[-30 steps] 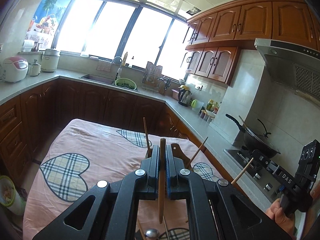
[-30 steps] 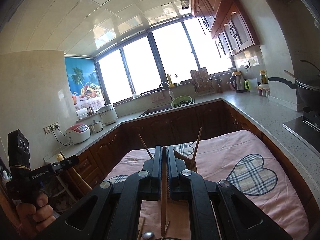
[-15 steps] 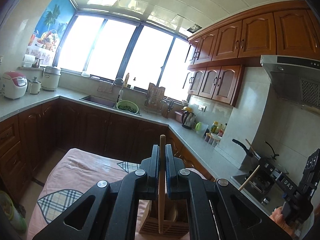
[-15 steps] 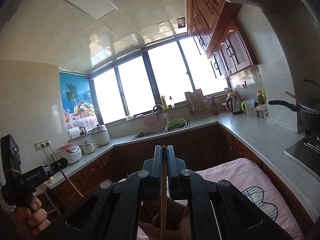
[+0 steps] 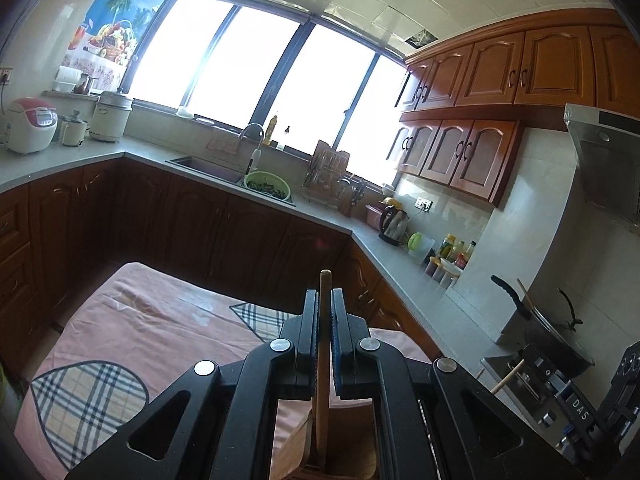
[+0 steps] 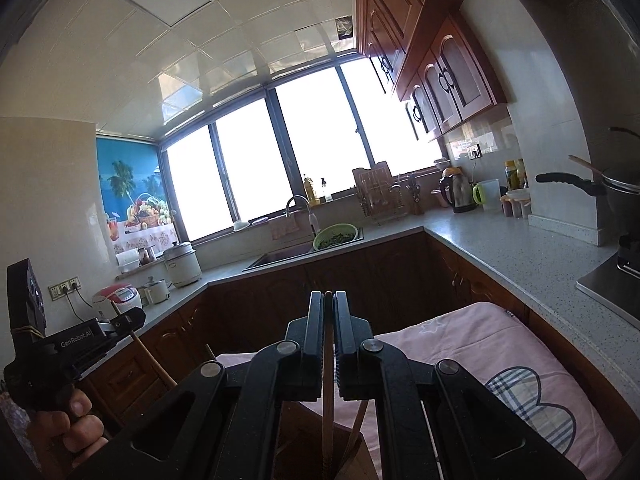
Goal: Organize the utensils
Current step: 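Lift the chopstick with the left tool and carry it over the holder, then open the left tool to drop the chopstick into the holder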
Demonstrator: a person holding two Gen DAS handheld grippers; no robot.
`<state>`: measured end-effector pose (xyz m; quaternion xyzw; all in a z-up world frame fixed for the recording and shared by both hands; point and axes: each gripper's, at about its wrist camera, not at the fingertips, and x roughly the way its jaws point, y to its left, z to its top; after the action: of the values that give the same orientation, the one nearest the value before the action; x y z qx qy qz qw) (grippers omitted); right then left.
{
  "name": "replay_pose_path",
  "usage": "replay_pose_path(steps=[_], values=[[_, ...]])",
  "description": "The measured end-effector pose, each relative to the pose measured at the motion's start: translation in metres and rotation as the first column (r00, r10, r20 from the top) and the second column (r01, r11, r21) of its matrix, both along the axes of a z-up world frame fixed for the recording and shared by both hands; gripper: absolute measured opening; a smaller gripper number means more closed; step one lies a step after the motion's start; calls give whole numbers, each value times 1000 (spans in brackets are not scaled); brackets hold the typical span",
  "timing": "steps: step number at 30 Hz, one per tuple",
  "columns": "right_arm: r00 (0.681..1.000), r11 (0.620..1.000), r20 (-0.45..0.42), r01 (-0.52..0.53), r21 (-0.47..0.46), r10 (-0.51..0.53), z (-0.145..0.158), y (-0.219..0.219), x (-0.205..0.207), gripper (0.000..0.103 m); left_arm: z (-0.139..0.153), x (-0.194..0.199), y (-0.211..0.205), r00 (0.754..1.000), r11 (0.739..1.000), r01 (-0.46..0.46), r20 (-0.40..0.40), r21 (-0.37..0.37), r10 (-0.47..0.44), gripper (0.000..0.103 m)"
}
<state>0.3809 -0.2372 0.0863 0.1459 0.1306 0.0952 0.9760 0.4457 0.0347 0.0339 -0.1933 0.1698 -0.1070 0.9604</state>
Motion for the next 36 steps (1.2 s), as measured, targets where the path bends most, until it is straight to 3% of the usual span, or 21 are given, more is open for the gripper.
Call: replay_pose_path(steps=[4, 12, 16, 29, 33, 35, 36], values=[[1000, 1000, -21, 10, 5, -10, -20, 0, 4, 4, -21, 23, -3, 999, 1000, -8, -32, -6, 8, 4], [996, 1000, -83, 17, 21, -16, -48, -1, 15, 4, -26, 39, -19, 997, 999, 33, -70, 27, -31, 4], [997, 1000, -81, 14, 17, -13, -45, 0, 15, 4, -31, 53, -25, 992, 997, 60, -117, 43, -54, 4], [993, 1000, -114, 3, 6, -2, -45, -1, 20, 9, -23, 56, -20, 988, 997, 64, -147, 42, -57, 5], [994, 1000, -113, 8, 6, -7, -44, -2, 18, 10, -23, 51, -20, 987, 998, 54, -154, 38, -48, 22], [993, 1000, -112, 18, 6, -18, -43, -2, 16, 14, -20, 47, -18, 989, 998, 45, -145, 38, -39, 23], [994, 1000, -110, 24, 6, -23, -42, -3, 15, 22, -19, 45, -18, 989, 998, 46, -143, 38, -40, 25]])
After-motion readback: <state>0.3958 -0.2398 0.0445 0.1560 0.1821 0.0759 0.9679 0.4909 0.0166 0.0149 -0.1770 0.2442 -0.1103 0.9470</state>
